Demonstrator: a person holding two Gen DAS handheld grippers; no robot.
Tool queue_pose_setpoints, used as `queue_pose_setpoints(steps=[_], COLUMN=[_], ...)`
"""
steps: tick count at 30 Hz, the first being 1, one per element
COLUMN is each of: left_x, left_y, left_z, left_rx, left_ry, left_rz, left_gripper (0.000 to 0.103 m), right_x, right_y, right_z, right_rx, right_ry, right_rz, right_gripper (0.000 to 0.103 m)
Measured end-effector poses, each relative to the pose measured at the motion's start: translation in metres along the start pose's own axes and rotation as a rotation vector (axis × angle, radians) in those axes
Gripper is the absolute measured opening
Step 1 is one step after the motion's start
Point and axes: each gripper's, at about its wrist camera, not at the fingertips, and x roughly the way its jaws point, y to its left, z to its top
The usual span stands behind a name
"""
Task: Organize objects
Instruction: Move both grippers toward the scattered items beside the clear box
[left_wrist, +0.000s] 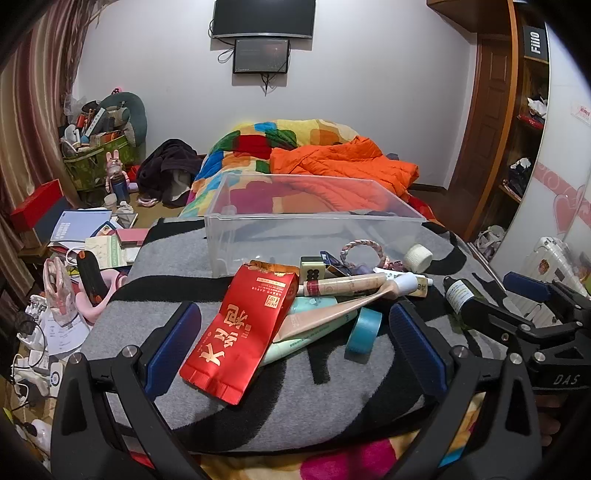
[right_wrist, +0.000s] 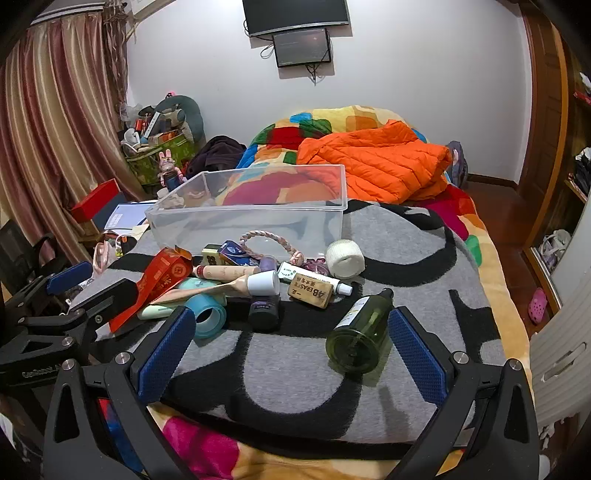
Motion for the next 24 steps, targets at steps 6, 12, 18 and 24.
queue_pose_setpoints(steps=[6, 12, 18, 24], left_x=[-0.0012, -0.0018, -0.0016, -0.0007], left_y=[-0.0016, -0.0048, -0.0054, -0.0054], left_z=[-0.0006, -0.0012, -0.0009, -0.0012], left_rx=[0.014, 0.025, 0.025, 0.020], left_ry=[-0.005, -0.006, -0.007, -0.001], left_rz=[0.011, 0.009, 0.006, -0.001], left_gripper=[0.103, 0.103, 0.103, 0.103], right_x=[0.0003, 0.0001, -0.0003, -0.0009], right_y=[0.0018, 0.0019, 0.0022, 0.0025], right_z=[-0.0001, 0.0001, 0.0000, -0.0011], right_rx=[-0.004, -0.003, -0.001, 0.001], right_ry=[-0.002, -0.002, -0.002, -0.001], right_rz=[-0.005, -0.003, -0.001, 0.007], right_gripper=[0.103, 0.103, 0.103, 0.103])
